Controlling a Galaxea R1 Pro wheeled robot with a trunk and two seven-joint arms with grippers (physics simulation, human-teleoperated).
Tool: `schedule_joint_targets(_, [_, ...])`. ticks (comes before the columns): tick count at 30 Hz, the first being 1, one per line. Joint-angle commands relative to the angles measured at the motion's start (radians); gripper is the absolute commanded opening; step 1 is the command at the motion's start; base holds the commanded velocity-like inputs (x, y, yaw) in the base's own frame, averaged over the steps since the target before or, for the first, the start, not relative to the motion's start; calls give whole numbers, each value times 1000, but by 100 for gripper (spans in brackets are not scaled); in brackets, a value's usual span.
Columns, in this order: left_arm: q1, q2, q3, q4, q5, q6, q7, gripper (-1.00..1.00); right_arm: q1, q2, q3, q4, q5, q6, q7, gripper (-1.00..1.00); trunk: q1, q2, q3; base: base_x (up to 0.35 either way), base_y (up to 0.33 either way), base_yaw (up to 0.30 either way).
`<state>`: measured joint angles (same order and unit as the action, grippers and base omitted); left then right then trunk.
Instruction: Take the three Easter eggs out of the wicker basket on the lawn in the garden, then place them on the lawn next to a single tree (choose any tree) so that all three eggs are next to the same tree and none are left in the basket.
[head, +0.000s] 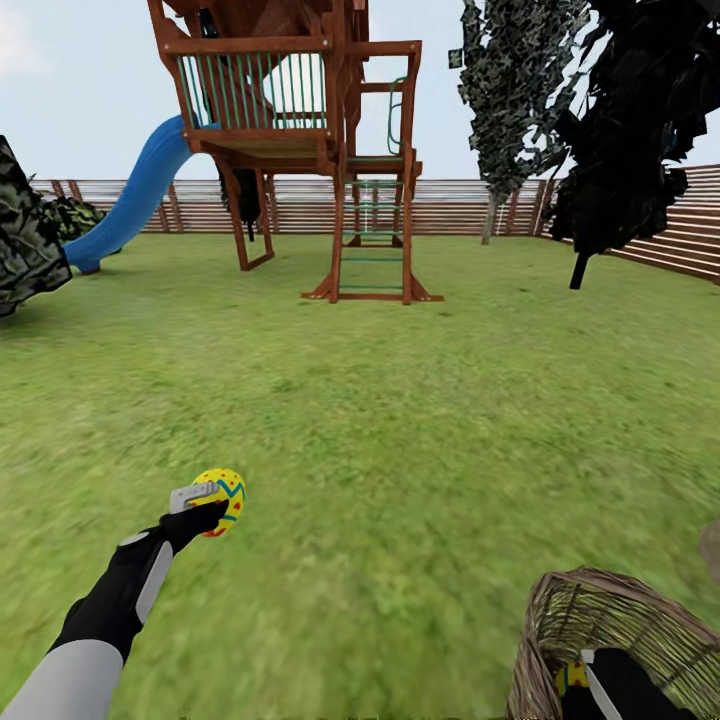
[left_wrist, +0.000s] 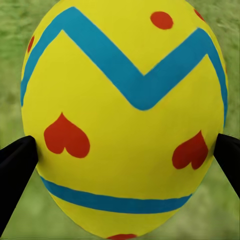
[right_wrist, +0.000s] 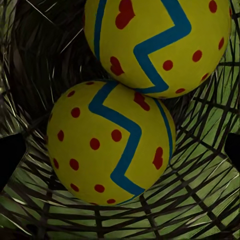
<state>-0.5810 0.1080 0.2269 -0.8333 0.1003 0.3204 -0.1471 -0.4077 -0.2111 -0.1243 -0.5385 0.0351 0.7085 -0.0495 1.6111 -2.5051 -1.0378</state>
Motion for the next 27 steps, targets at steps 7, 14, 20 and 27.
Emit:
schedule_joint_targets(7, [0,-1,2,-1,11,8,-4,-100,0,7,-3,-1,4,3,-1,100,3,-2,-28,0,0,0])
schedule_joint_targets(14, [0,-20,3,-1,10,6,-6,-100,0,7,-3,-1,4,3,-1,100,3,-2,-32,43,0,0])
schedule_joint_targets(20, [0,-21,2,-1,10,5,-5,-100,0,8,-3,-1,4,3,-1,100,3,-2,-32,109,0,0])
schedule_joint_targets(27, [0,-21,3,-3,13,4,-7,-100,-1,7,-3,-1,3,3,-1,100,6,-4,-59,0,0,0])
